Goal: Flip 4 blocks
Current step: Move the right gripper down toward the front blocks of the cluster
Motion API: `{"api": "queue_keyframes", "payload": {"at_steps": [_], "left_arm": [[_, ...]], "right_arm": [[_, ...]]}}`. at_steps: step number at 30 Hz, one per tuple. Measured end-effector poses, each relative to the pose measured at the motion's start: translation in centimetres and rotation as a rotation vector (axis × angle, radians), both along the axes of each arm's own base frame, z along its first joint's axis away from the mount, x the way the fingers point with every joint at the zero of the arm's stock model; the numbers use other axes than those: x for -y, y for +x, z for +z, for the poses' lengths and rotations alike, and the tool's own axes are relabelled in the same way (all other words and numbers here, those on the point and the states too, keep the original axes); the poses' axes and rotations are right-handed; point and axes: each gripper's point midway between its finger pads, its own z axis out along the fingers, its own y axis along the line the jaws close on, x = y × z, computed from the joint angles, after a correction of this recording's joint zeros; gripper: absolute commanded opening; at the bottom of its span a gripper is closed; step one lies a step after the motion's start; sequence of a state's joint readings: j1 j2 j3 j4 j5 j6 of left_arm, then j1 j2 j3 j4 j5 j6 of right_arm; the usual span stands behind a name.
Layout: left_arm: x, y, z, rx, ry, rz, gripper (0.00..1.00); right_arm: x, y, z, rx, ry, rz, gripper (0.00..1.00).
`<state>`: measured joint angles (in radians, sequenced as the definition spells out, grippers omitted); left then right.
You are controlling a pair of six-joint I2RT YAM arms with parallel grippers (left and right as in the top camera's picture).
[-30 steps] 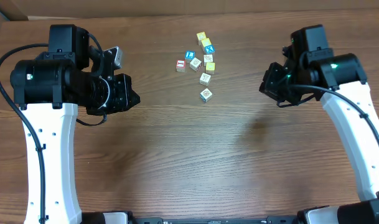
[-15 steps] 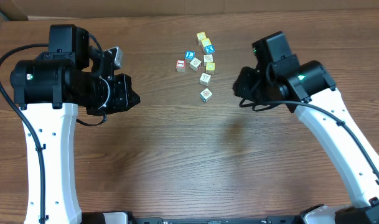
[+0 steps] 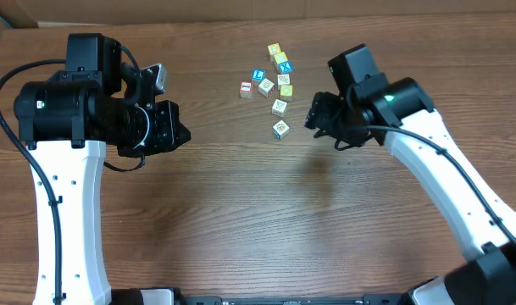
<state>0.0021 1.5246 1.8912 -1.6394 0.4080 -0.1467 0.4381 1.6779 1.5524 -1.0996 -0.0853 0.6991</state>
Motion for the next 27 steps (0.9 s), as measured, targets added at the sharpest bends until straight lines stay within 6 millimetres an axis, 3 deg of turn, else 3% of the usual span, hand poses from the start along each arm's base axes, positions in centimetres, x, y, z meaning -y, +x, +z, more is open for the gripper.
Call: {"api": "queue_keyframes", "payload": {"at_steps": [6, 8, 10, 13, 15, 27], "left_arm": [[0.0, 0.0, 0.0, 0.000, 0.000, 0.001, 0.28], [0.0, 0.0, 0.0, 0.001, 0.002, -0.001, 0.42], [0.0, 0.0, 0.0, 0.002, 0.002, -0.002, 0.68], [0.0, 0.0, 0.0, 0.000, 0.002, 0.001, 0.95], [-0.1, 0.0, 0.0, 0.001, 0.006, 0.001, 0.98], [-1.4, 0.5, -0.4, 0.010, 0.080, 0.037, 0.92]], "right_arm": [[-0.1, 0.5, -3.2, -0.074, -0.040, -0.007, 0.86], [-0.2, 0.6, -4.2, -0.093, -0.050, -0.007, 0.87], [-0.2, 0.7, -5.0, -0.112, -0.058, -0.007, 0.88], [-0.2, 0.8, -5.3, -0.119, -0.061, -0.009, 0.89], [-0.3, 0.8, -5.3, -0.115, -0.059, -0.008, 0.89], [-0.8, 1.9, -5.0, -0.070, -0.038, -0.008, 0.91]]}}
